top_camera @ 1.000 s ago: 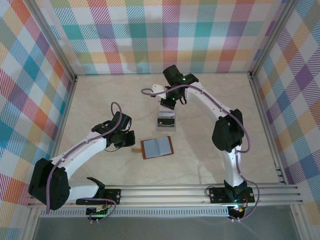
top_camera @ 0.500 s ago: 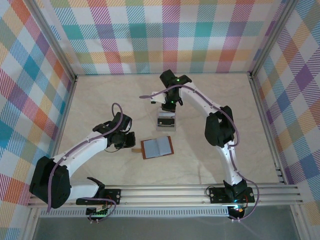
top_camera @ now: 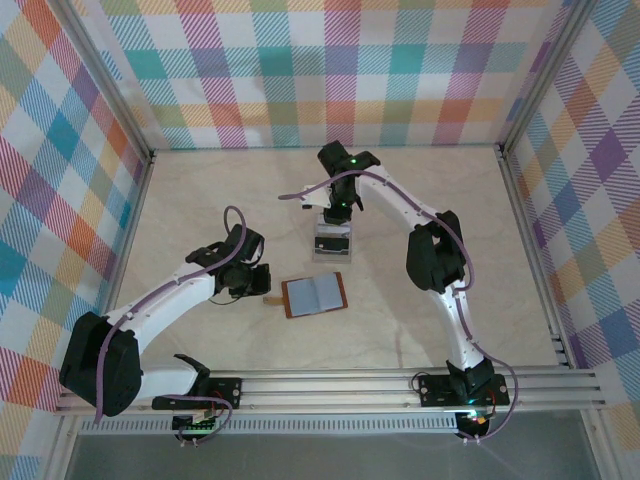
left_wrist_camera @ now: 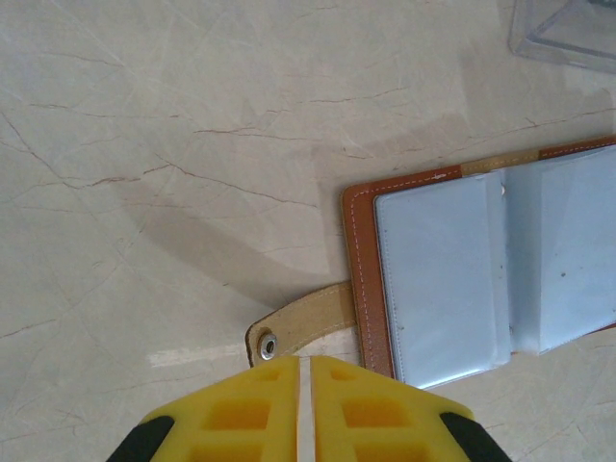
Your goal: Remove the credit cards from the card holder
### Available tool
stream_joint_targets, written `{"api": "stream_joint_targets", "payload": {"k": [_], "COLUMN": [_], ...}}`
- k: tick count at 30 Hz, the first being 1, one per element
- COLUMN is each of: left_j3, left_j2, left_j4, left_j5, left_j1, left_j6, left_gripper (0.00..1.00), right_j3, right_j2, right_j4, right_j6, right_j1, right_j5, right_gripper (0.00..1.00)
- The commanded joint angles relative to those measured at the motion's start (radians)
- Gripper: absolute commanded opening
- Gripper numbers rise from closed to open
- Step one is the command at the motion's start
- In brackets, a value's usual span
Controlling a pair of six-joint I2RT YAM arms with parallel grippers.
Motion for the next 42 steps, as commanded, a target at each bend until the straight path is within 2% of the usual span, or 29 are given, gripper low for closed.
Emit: {"api": "stream_joint_targets", "payload": {"k": [1,5,10,13,19,23,25,28,29,30,31,32,35,39,41,42], "left_j3": [0.001,0.001,-0.003,-0.001,0.022,0.029,0.031,0.032,0.034,0.037,0.040,0.040,0.023,-0.042,-0.078,-0.094], "left_j2": [0.007,0.002,-0.003,-0.004,0.005,0.008,0.017,0.042,0.055,0.071,0.087,0.100,0.120,0.113,0.115,0.127], "left_j4": [-0.004,-0.005,0.008,0.031,0.095,0.160,0.194,0.241,0.251,0.258,0.265,0.271,0.321,0.480,0.569,0.614], "left_j5": [-0.004,-0.005,-0.017,-0.046,-0.172,-0.294,-0.328,-0.391,-0.423,-0.460,-0.491,-0.520,-0.640,-0.769,-0.777,-0.740], "left_j1": [0.013,0.013,0.015,0.015,0.018,0.024,0.035,0.049,0.053,0.062,0.075,0.086,0.127,0.198,0.245,0.286], "left_j6": [0.008,0.006,0.004,0.011,0.023,0.034,0.057,0.093,0.098,0.101,0.101,0.102,0.121,0.223,0.262,0.270], "left_gripper": [0.12,0.12,0.13,0.18,0.28,0.41,0.53,0.65,0.76,0.89,0.96,0.99,1.00,0.98,0.98,0.98], "right_j3": [-0.003,-0.031,-0.091,-0.157,-0.355,-0.504,-0.587,-0.692,-0.720,-0.753,-0.789,-0.822,-0.945,-1.134,-1.222,-1.267], "right_j2": [-0.008,-0.036,-0.110,-0.177,-0.322,-0.420,-0.468,-0.527,-0.541,-0.556,-0.570,-0.580,-0.614,-0.647,-0.665,-0.670], "right_j4": [0.087,0.145,0.199,0.260,0.453,0.563,0.616,0.666,0.674,0.690,0.710,0.725,0.805,0.975,1.071,1.117], "right_j6": [-0.004,0.008,0.036,0.096,0.272,0.379,0.420,0.493,0.519,0.554,0.591,0.617,0.704,0.793,0.830,0.850], "right_j1": [-0.009,-0.009,-0.011,-0.011,-0.012,-0.014,-0.022,-0.046,-0.055,-0.068,-0.079,-0.090,-0.132,-0.204,-0.241,-0.265], "right_j5": [0.055,0.101,0.082,0.067,0.132,0.232,0.267,0.301,0.308,0.318,0.330,0.331,0.342,0.383,0.393,0.388], "right_gripper": [0.26,0.27,0.29,0.31,0.49,0.60,0.68,0.80,0.84,0.92,1.00,1.00,1.00,1.00,1.00,1.00]}}
